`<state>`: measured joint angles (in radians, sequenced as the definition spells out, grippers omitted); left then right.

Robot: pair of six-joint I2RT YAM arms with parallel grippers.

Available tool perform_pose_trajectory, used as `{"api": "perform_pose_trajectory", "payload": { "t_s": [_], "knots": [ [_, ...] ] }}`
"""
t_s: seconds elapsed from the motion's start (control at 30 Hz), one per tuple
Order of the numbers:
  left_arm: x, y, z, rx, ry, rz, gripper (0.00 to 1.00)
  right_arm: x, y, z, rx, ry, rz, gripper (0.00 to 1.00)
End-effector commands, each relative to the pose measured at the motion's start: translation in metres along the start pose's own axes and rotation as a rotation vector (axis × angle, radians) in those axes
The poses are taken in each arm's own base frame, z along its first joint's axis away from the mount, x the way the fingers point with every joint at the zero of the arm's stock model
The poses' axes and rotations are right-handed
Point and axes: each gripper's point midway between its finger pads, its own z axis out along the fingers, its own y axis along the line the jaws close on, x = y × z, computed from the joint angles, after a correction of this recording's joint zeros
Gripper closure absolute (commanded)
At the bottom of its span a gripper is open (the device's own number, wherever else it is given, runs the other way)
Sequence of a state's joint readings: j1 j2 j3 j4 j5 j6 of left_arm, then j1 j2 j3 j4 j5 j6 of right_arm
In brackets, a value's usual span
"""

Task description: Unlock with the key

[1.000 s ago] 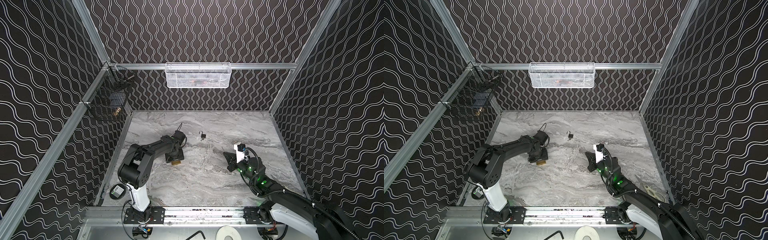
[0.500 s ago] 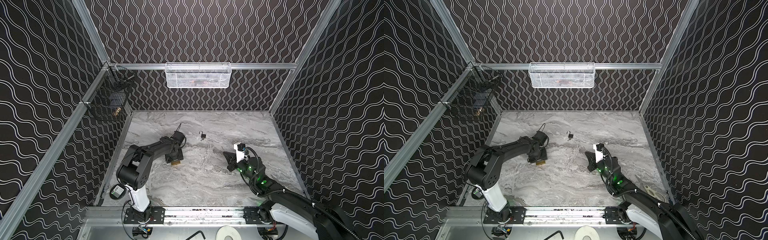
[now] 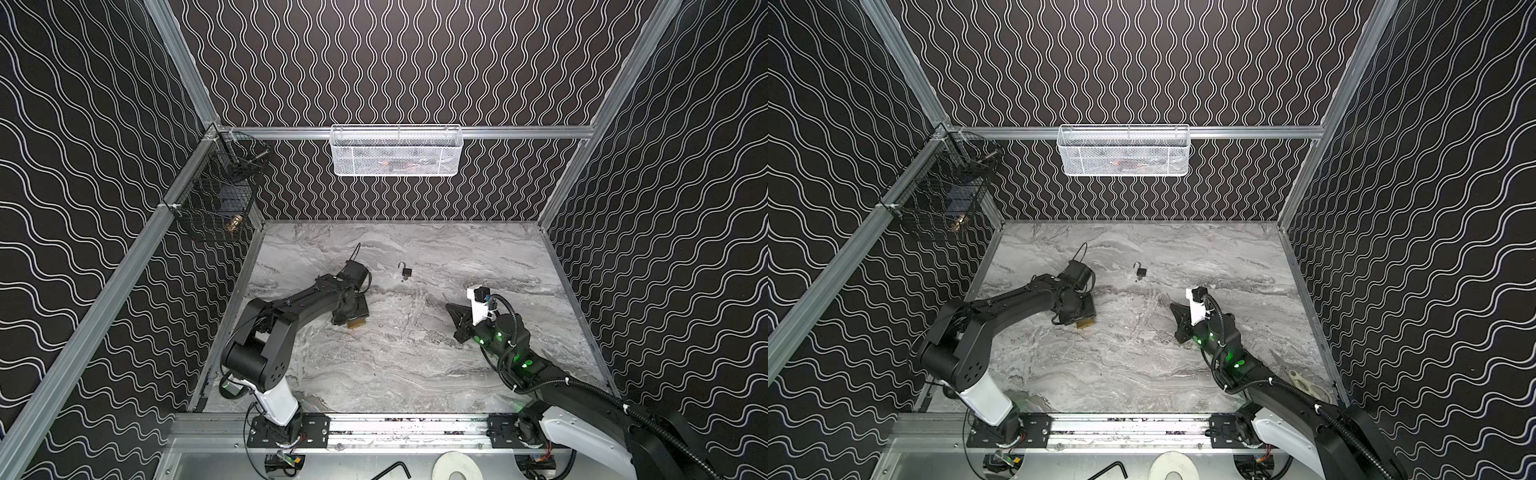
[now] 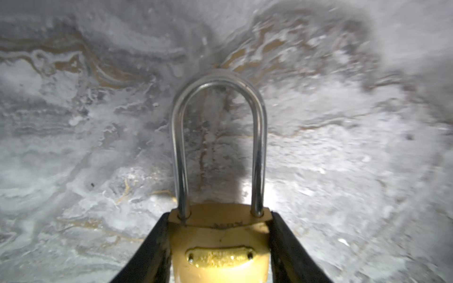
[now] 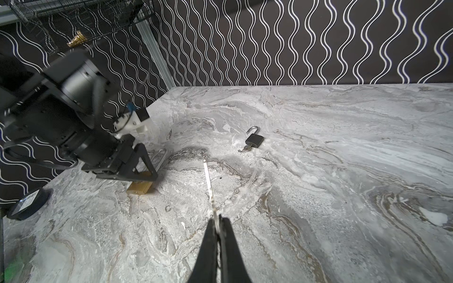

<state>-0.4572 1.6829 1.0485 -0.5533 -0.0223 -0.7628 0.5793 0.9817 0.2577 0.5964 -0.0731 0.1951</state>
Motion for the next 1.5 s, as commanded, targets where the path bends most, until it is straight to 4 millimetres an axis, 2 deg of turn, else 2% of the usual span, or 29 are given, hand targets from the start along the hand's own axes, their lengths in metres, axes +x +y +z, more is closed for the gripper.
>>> {"api": "perform_pose_trajectory", "payload": {
  "t_s": [0.0, 0.17, 0.4, 0.5, 0.73, 1.03, 1.47],
  "knots": [
    [-0.013, -0.016, -0.009, 0.091, -0.067, -0.048, 0.57, -0.007, 0.015, 0.006, -0.079, -0.009, -0.018, 1.00],
    [-0.024, -0.041, -0.016, 0.262, -0.157, -0.154, 0.58, 0.006, 0.034, 0.023, -0.182, 0.064, 0.006, 1.00],
    [-0.038, -0.076, -0.034, 0.372, -0.279, -0.185, 0.60, 0.024, 0.051, 0.045, -0.262, 0.139, 0.088, 1.00],
    [-0.043, -0.088, -0.036, 0.417, -0.303, -0.195, 0.60, 0.026, 0.054, 0.049, -0.282, 0.147, 0.109, 1.00],
    [-0.040, -0.114, -0.044, 0.523, -0.337, -0.212, 0.62, 0.036, 0.054, 0.064, -0.265, 0.207, 0.113, 1.00],
    [-0.037, -0.129, -0.068, 0.616, -0.449, -0.289, 0.63, 0.049, 0.056, 0.077, -0.243, 0.259, 0.151, 1.00],
    [-0.031, -0.140, -0.076, 0.673, -0.452, -0.309, 0.65, 0.056, 0.044, 0.085, -0.163, 0.294, 0.156, 1.00]
  ]
}}
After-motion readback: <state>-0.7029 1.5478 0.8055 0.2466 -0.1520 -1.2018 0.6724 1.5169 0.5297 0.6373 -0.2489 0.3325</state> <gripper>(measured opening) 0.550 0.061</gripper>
